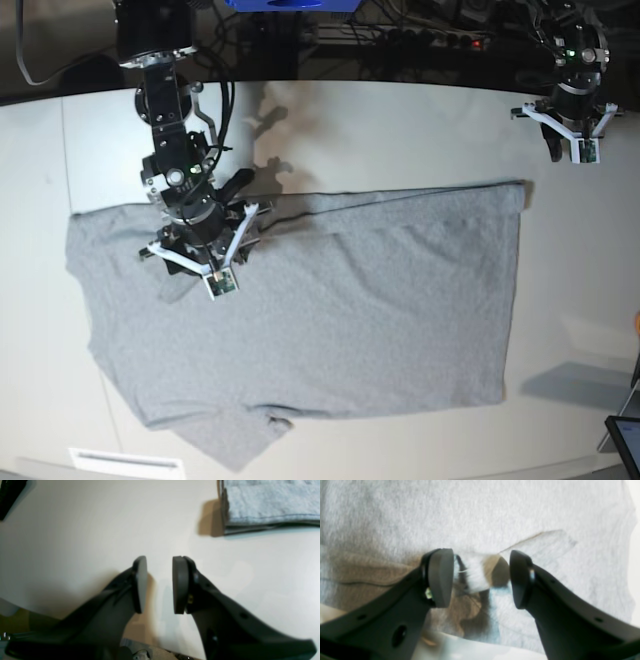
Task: Fold the T-shirt properly
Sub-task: 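Pull the pinched corner toward the shirt's middle with the right gripper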
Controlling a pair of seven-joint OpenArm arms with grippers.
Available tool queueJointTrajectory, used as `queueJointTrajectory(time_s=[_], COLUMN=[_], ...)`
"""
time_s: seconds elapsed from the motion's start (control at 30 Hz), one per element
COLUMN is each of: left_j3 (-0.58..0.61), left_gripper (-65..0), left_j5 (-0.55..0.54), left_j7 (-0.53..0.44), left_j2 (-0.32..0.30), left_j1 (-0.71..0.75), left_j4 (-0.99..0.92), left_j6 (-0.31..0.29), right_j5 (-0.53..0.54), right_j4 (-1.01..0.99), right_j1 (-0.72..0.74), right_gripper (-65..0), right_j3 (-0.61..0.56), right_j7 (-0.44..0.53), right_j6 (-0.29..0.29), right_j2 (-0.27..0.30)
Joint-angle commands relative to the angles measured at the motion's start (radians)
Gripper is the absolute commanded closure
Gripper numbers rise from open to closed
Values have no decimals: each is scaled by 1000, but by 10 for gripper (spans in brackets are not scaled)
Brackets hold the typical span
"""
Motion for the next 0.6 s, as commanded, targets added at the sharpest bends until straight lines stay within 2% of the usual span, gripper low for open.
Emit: queueJointTrajectory(time_s=[0.0,0.13,0.27,0.43,0.5,0.57], left_j3=[-6,-6,0,-2,1,0], left_gripper=[-173,-173,-173,-181,-188,-232], left_j5=[-4,-4,-14,-24,-98,-181], left_j7=[-18,-18,-23,-25,-18,-2], left_j2=[-14,-14,-13,29,30,29], left_j1=[3,3,11,-1,-31,-49], left_j4=[15,15,24,85,96,95], left_j6=[6,6,5,3,3,3], right_j5=[1,1,1,4,6,6], right_j4=[28,33,33,33,33,33], right_j1=[16,16,5,-72,-99,-121], right_gripper=[-345,-345,-345,-345,-345,-345], right_j3=[-3,20,63,63,63,64], right_j7=[57,177,136,176,208,232], right_j6=[0,-1,-1,-1,-1,-1], right_j2=[12,35,37,37,37,37])
